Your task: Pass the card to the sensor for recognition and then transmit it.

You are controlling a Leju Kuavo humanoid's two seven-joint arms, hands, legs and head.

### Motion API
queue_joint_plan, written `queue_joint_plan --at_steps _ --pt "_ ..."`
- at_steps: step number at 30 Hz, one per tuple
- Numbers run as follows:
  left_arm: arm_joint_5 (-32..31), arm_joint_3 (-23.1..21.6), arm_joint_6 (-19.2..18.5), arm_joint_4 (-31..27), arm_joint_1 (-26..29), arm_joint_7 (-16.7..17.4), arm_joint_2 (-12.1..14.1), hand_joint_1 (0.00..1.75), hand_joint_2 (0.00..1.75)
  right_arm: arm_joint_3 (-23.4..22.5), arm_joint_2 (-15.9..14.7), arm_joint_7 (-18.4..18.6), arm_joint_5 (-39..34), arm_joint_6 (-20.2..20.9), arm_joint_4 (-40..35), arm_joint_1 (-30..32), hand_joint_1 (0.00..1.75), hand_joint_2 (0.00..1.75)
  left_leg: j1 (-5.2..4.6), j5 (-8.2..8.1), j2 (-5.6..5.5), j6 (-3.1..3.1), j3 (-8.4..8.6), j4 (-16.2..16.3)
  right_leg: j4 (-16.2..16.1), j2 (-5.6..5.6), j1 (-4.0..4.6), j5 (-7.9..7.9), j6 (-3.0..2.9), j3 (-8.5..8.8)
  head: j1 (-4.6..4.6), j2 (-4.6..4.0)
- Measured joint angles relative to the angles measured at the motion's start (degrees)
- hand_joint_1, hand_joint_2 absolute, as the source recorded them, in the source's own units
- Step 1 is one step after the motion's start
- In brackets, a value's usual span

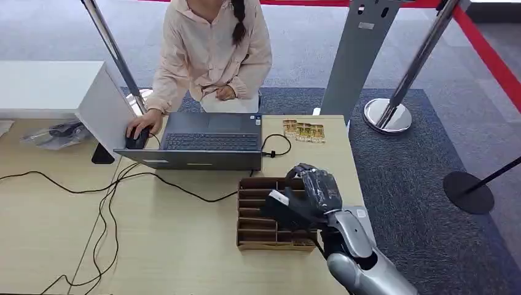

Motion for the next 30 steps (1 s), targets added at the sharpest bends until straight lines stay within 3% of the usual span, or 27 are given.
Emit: queue_joint_plan --at_steps 1,2,3,4,14,30 --pt "0.0 0.0 0.0 0.0 0.0 0.0 0.0 0.00 0.00 0.0 0.0 0.0 0.0 0.0 0.0 0.0 0.21 1.75 0.00 0.00 0.00 0.00 0.00 0.0 0.0 0.00 0.00 0.00 0.00 0.00 0.00 0.00" --pt "0.0 0.0 0.0 0.0 0.0 0.0 0.0 0.00 0.00 0.0 0.0 0.0 0.0 0.0 0.0 0.0 0.21 1.75 0.00 0.00 0.00 0.00 0.00 0.0 0.0 0.00 0.00 0.00 0.00 0.00 0.00 0.00" --pt "0.0 0.0 0.0 0.0 0.0 0.0 0.0 0.00 0.00 0.0 0.0 0.0 0.0 -0.1 0.0 0.0 0.05 1.75 0.00 0.00 0.00 0.00 0.01 0.0 0.0 0.00 0.00 0.00 0.00 0.00 0.00 0.00" --pt "0.0 0.0 0.0 0.0 0.0 0.0 0.0 0.00 0.00 0.0 0.0 0.0 0.0 -0.2 0.0 0.0 0.02 1.75 0.00 0.00 0.00 0.00 0.00 0.0 0.0 0.00 0.00 0.00 0.00 0.00 0.00 0.00" --pt "0.4 0.0 0.1 0.0 0.0 0.2 0.0 0.00 0.00 -0.1 -0.1 0.3 -0.1 -0.5 -0.3 0.5 0.00 1.75 0.00 0.00 0.00 0.00 0.01 0.0 0.0 0.00 0.00 0.00 0.00 0.00 -0.02 0.00" --pt "0.5 0.0 0.3 0.0 0.0 0.6 0.2 0.00 0.00 -0.7 -1.0 0.5 -0.5 -1.7 -0.6 3.3 0.16 1.75 0.00 0.00 0.01 0.00 0.07 0.0 0.0 0.00 0.00 0.00 0.00 0.05 -0.02 0.00"
